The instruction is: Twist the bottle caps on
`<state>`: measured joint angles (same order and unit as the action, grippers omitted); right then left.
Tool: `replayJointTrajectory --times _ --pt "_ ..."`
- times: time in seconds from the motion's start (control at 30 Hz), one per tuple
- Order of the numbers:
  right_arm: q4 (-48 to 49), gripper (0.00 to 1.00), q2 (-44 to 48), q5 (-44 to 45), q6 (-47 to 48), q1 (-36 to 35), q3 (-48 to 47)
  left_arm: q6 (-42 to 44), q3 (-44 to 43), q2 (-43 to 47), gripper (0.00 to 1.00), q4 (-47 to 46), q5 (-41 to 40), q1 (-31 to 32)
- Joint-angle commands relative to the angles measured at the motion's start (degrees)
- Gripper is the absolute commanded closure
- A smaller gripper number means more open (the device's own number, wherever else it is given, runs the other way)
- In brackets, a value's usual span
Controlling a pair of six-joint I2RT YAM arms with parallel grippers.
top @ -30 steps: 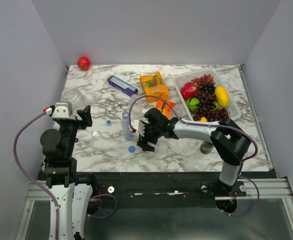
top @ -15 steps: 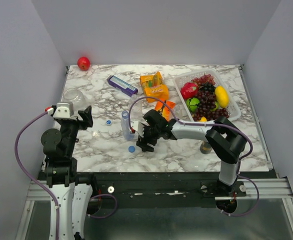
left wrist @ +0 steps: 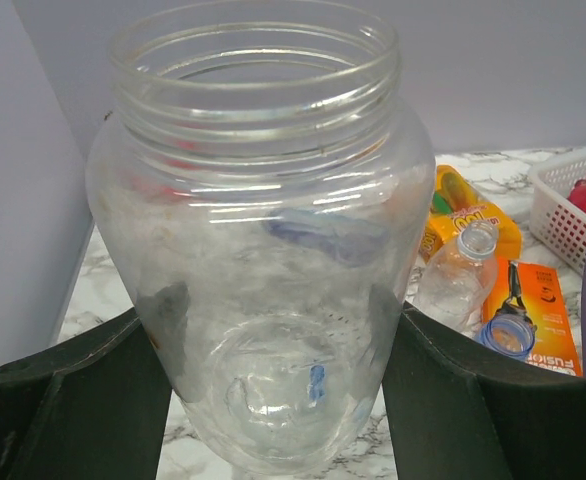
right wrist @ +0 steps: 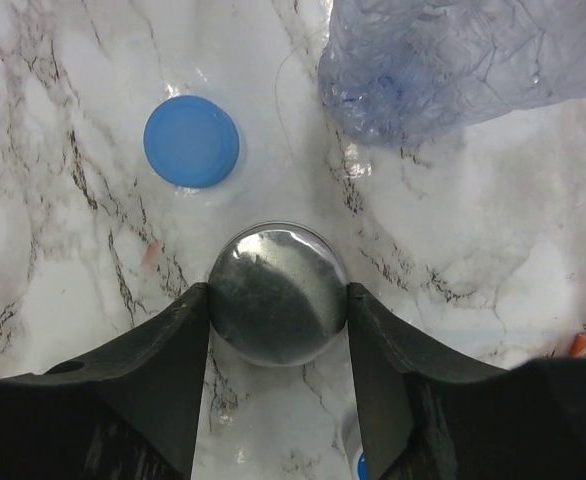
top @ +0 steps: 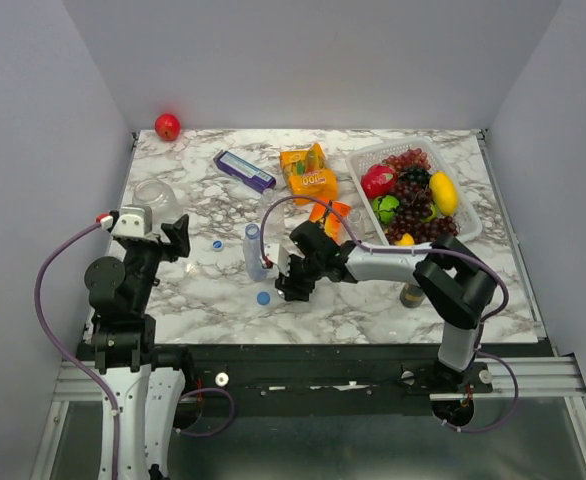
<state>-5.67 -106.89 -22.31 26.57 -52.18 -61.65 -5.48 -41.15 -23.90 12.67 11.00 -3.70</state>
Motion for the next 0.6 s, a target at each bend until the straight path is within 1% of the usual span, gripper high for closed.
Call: replayJointTrajectory --times 0.0,0.03,0.07,0.1,0.17,0.2,0.23,0.27,0.3,0.37,0.4,0.43,0.47,0.53,0.57 --pt "-1.6 0.46 4.5 0.4 -0.3 -0.4 4.2 1.3 2.4 1.3 1.00 -1.5 8.3 -0.4" --pt "-3.5 0.48 7.3 0.3 -0.3 -0.3 5.4 1.8 3.2 1.5 1.00 -1.9 10.4 -0.5" --pt "-4.9 0.49 9.0 0.0 -0.3 -0.3 6.0 1.7 3.7 1.8 1.00 -2.1 16.2 -0.5" --pt "-6.3 0.49 10.7 -0.5 0.1 -0.4 6.5 1.1 4.3 1.8 1.00 -2.7 18.9 -0.4" --pt "-10.9 0.50 17.3 -2.3 1.6 -0.4 8.5 -1.1 6.6 1.6 1.00 -5.5 24.7 -0.5" --pt "-12.5 0.50 19.9 -2.7 2.2 -0.3 9.0 -2.0 7.4 1.2 1.00 -6.8 30.3 -0.4" --pt "-16.2 0.50 22.2 -3.3 2.7 -0.3 9.3 -2.8 8.4 1.0 1.00 -9.6 32.8 -0.5" --pt "-18.3 0.51 26.9 -4.6 4.1 -0.3 9.3 -4.4 10.2 0.3 1.00 -11.2 35.2 -0.3" --pt "-20.3 0.51 29.2 -5.0 4.8 -0.4 9.0 -4.7 11.0 -0.2 1.00 -12.4 39.4 -0.1" --pt "-26.1 0.51 33.6 -5.2 6.0 -0.4 8.0 -3.9 12.7 -0.9 1.00 -15.3 41.7 2.1" --pt "-28.1 0.51 37.3 -5.2 6.4 -0.4 6.4 -1.8 13.2 -1.1 1.00 -15.6 42.0 3.3" --pt "-32.5 0.51 39.4 -5.4 6.7 -0.3 5.1 -0.3 13.5 -1.2 1.00 -15.7 42.3 5.5" --pt "-34.6 0.51 41.0 -6.2 7.8 -0.4 3.9 1.2 14.2 -1.7 1.00 -15.7 41.9 9.2" --pt "-40.2 0.51 45.1 -5.5 7.9 -0.3 -0.1 3.9 15.3 -2.0 1.00 -17.3 40.1 14.1" --pt "-41.9 0.51 46.0 -5.1 8.1 -0.4 -1.7 4.2 16.6 -2.7 1.00 -18.4 39.2 19.4"
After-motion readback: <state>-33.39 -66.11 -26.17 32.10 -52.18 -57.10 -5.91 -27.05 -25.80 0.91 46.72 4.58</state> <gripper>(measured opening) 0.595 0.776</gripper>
